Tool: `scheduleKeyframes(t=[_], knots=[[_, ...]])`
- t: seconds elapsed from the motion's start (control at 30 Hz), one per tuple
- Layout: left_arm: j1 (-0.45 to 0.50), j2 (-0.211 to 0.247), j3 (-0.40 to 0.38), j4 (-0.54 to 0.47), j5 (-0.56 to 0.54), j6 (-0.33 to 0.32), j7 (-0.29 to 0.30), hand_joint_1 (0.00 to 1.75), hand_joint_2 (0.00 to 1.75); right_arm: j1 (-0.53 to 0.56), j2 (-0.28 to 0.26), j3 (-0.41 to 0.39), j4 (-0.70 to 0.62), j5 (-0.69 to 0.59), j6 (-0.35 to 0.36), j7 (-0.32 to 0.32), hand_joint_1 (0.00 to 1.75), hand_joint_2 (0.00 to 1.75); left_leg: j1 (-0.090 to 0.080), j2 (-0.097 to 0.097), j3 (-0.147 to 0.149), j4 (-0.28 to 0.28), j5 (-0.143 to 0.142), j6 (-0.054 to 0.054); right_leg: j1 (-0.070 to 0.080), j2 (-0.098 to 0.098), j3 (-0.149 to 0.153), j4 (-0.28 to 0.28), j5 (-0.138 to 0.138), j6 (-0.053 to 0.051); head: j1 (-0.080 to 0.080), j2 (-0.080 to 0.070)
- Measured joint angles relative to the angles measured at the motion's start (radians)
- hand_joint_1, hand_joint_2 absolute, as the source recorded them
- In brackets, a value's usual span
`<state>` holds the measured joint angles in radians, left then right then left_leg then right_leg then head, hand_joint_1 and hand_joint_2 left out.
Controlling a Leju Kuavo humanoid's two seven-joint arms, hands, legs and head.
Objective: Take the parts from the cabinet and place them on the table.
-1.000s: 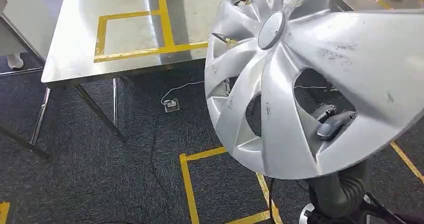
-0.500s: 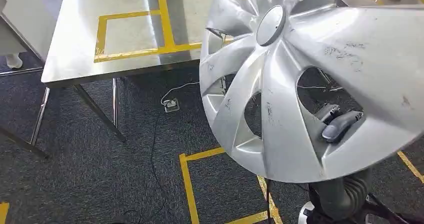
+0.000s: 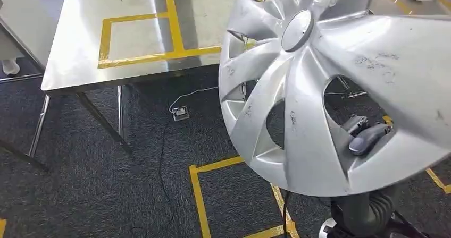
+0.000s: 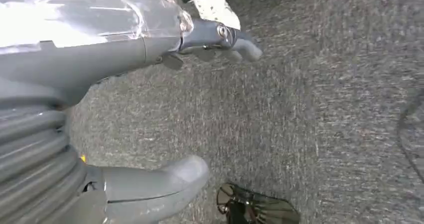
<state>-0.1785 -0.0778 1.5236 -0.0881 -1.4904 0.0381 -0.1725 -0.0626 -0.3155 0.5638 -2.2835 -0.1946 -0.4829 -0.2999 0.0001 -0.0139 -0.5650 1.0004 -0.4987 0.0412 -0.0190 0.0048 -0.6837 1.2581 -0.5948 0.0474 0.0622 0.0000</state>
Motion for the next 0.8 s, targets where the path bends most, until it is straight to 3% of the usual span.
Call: scheduleKeyframes(t=[0.03, 0.07, 0.1, 0.13, 0.23, 0.27, 0.3, 0.33, 0.4, 0.43, 0.47, 0.5, 0.57, 0.6, 0.63, 0.67, 0.73, 0.77, 0.8], knots=[[0.000, -0.001, 0.000, 0.000, -0.003, -0.002, -0.005, 0.00, 1.75, 0.004, 0.000, -0.001, 0.003, -0.002, -0.002, -0.004, 1.75, 1.75, 0.001, -0.001, 0.008, 0.000, -0.006, -0.004, -0.003, 0.000, 0.028, -0.065, 0.047, 0.001, 0.002, 0.000], [0.000, -0.003, 0.000, 0.000, -0.006, -0.002, -0.009, 0.00, 1.75, 0.009, 0.000, -0.003, 0.005, -0.002, -0.002, -0.008, 1.75, 1.75, 0.003, -0.004, 0.020, 0.000, -0.013, -0.010, -0.006, 0.001, 0.075, -0.165, 0.104, 0.001, 0.003, 0.000], [0.000, -0.005, 0.000, 0.000, -0.008, -0.004, -0.012, 0.00, 1.75, 0.012, 0.000, -0.005, 0.007, -0.002, -0.002, -0.014, 1.75, 1.75, 0.003, -0.006, 0.026, 0.000, -0.019, -0.017, -0.009, 0.010, 0.104, -0.234, 0.127, 0.001, 0.007, 0.000], [-0.002, -0.006, 0.000, 0.000, -0.011, -0.005, -0.017, 0.00, 1.75, 0.015, 0.000, -0.006, 0.009, -0.002, -0.001, -0.018, 1.75, 1.75, -0.004, -0.008, 0.022, 0.006, -0.028, -0.025, -0.007, 0.018, 0.126, -0.257, 0.105, -0.003, 0.010, 0.000], [-0.002, -0.006, 0.000, 0.000, -0.018, -0.013, -0.023, 0.00, 1.75, 0.029, 0.000, -0.012, 0.009, -0.003, -0.001, -0.032, 1.75, 1.75, 0.003, -0.020, 0.029, 0.000, -0.033, -0.042, 0.001, 0.007, 0.129, -0.255, 0.091, -0.024, -0.006, 0.000], [-0.003, -0.006, 0.000, 0.000, -0.020, -0.014, -0.025, 0.00, 1.75, 0.032, 0.000, -0.016, 0.009, -0.005, -0.001, -0.034, 1.75, 1.75, 0.003, -0.024, 0.033, 0.001, -0.040, -0.049, -0.003, 0.003, 0.138, -0.261, 0.089, -0.030, -0.008, 0.000], [-0.003, -0.006, 0.000, 0.000, -0.021, -0.014, -0.026, 0.00, 1.75, 0.035, 0.003, -0.022, 0.009, -0.005, 0.000, -0.037, 1.75, 1.75, 0.003, -0.008, 0.033, 0.018, -0.048, -0.054, -0.006, -0.003, 0.152, -0.268, 0.087, -0.034, -0.009, 0.000], [-0.004, -0.008, 0.000, 0.000, -0.024, -0.014, -0.027, 0.00, 1.75, 0.039, 0.004, -0.024, 0.009, -0.005, 0.001, -0.044, 1.75, 1.75, 0.003, 0.011, 0.005, 0.071, -0.066, -0.059, -0.006, -0.010, 0.164, -0.272, 0.079, -0.043, -0.022, 0.000], [-0.002, -0.008, 0.000, 0.000, -0.029, -0.014, -0.026, 0.00, 1.75, 0.049, 0.006, -0.025, 0.009, -0.005, 0.002, -0.054, 1.75, 1.75, 0.009, 0.013, -0.096, 0.227, -0.110, -0.064, -0.004, -0.020, 0.183, -0.274, 0.064, -0.048, -0.028, 0.000], [0.002, -0.008, 0.000, 0.000, -0.031, -0.014, -0.024, 0.00, 1.75, 0.051, 0.009, -0.026, 0.009, -0.005, 0.004, -0.057, 1.75, 1.75, 0.009, 0.014, -0.148, 0.293, -0.116, -0.066, -0.004, -0.022, 0.193, -0.274, 0.053, -0.048, -0.029, 0.000], [0.005, -0.008, 0.000, 0.000, -0.033, -0.014, -0.022, 0.00, 1.75, 0.055, 0.010, -0.028, 0.010, -0.005, 0.006, -0.059, 1.75, 1.75, 0.009, 0.014, -0.183, 0.314, -0.093, -0.065, -0.003, -0.024, 0.209, -0.274, 0.040, -0.047, -0.032, 0.000], [0.007, -0.007, 0.000, 0.000, -0.034, -0.014, -0.021, 0.00, 1.75, 0.060, 0.012, -0.030, 0.011, -0.006, 0.008, -0.063, 1.75, 1.75, 0.009, 0.014, -0.190, 0.290, -0.050, -0.064, -0.003, -0.025, 0.226, -0.276, 0.027, -0.046, -0.034, 0.000], [0.008, -0.005, 0.000, 0.000, -0.037, -0.014, -0.020, 0.00, 1.75, 0.064, 0.015, -0.031, 0.015, -0.009, 0.009, -0.067, 1.75, 1.75, 0.008, 0.018, -0.154, 0.142, 0.076, -0.055, -0.003, -0.027, 0.269, -0.279, -0.003, -0.040, -0.039, 0.000], [0.010, -0.005, 0.000, 0.000, -0.039, -0.014, -0.019, 0.00, 1.75, 0.064, 0.017, -0.032, 0.015, -0.011, 0.009, -0.068, 1.75, 1.75, 0.005, 0.028, -0.133, 0.083, 0.109, -0.048, -0.004, -0.028, 0.284, -0.283, -0.020, -0.036, -0.041, 0.000], [0.010, -0.003, 0.000, 0.000, -0.040, -0.014, -0.018, 0.00, 1.75, 0.066, 0.018, -0.032, 0.017, -0.012, 0.011, -0.070, 1.75, 1.75, -0.008, 0.040, -0.127, 0.103, 0.089, -0.044, 0.001, -0.026, 0.290, -0.290, -0.027, -0.027, -0.045, 0.000], [0.011, -0.003, 0.000, 0.000, -0.042, -0.014, -0.018, 0.00, 1.75, 0.066, 0.019, -0.033, 0.018, -0.014, 0.012, -0.071, 1.75, 1.75, -0.009, 0.041, -0.109, 0.073, 0.070, -0.032, 0.000, -0.024, 0.296, -0.293, -0.033, -0.017, -0.048, 0.000], [0.006, -0.001, 0.000, 0.000, -0.045, -0.014, -0.016, 0.00, 1.75, 0.065, 0.021, -0.038, 0.018, -0.015, 0.014, -0.073, 1.75, 1.75, -0.011, 0.036, -0.099, 0.061, 0.037, -0.019, -0.003, -0.027, 0.312, -0.294, -0.028, -0.007, -0.047, 0.000], [0.004, -0.001, 0.000, 0.000, -0.046, -0.014, -0.016, 0.00, 1.75, 0.063, 0.023, -0.039, 0.018, -0.016, 0.014, -0.073, 1.75, 1.75, -0.008, 0.030, -0.085, 0.054, 0.031, -0.011, -0.003, -0.027, 0.300, -0.262, -0.007, 0.000, -0.050, 0.000], [0.005, 0.000, 0.000, 0.000, -0.047, -0.014, -0.016, 0.00, 1.75, 0.064, 0.024, -0.042, 0.019, -0.016, 0.014, -0.073, 1.75, 1.75, -0.002, 0.027, -0.063, 0.039, 0.024, -0.007, -0.006, -0.025, 0.266, -0.195, 0.014, 0.003, -0.042, 0.000]])
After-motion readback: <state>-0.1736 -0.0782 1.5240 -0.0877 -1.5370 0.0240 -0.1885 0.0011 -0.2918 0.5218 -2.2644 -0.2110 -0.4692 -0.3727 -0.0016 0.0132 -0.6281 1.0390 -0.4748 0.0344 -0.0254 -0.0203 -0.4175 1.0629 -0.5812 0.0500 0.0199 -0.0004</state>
